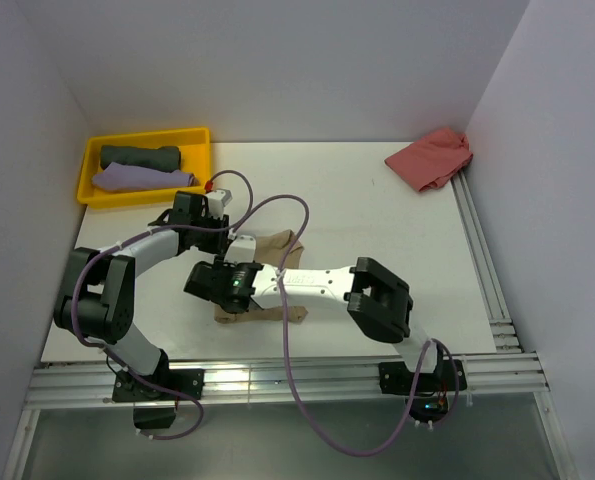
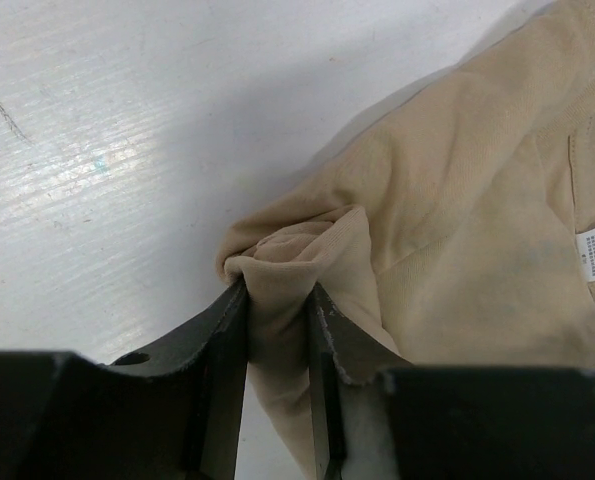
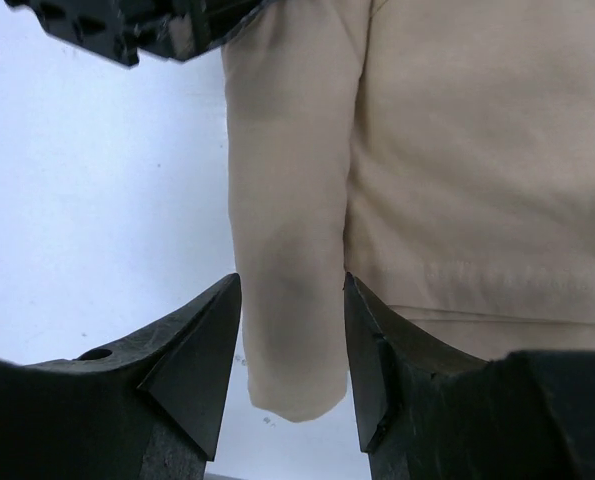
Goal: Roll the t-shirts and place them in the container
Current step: Roll the tshirt
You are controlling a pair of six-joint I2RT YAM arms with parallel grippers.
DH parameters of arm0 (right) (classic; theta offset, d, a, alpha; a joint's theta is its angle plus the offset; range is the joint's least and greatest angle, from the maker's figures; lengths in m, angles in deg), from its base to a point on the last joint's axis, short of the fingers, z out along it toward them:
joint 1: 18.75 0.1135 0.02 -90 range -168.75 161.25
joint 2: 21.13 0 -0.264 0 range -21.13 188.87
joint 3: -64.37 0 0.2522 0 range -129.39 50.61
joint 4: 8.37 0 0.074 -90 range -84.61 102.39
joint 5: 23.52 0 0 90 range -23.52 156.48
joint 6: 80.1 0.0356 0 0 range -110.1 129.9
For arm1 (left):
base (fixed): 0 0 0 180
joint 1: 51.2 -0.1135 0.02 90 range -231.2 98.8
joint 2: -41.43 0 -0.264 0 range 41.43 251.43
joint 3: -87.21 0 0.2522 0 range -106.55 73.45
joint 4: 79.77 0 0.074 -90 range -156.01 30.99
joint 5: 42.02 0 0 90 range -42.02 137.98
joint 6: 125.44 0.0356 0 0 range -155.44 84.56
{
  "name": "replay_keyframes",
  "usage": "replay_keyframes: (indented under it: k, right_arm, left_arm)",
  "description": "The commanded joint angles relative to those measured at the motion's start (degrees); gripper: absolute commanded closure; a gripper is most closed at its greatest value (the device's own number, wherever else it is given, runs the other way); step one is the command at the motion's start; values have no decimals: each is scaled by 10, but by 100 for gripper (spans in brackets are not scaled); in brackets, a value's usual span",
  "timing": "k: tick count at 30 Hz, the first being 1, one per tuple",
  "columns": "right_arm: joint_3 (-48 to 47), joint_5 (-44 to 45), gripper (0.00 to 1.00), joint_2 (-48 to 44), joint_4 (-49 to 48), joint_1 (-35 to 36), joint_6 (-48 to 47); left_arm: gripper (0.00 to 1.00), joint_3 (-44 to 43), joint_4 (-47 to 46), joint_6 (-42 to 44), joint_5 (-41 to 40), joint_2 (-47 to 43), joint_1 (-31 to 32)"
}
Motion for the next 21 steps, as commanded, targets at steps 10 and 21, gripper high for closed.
replay_keyframes:
  k: [10, 21]
  right_arm:
    - [-92, 55, 48, 64, 41, 20, -44]
    - [-128, 69, 49, 86, 52, 36, -55]
  left_arm:
    - [68, -18, 7, 4, -10, 0, 4]
    - [68, -20, 8, 3, -10, 2, 4]
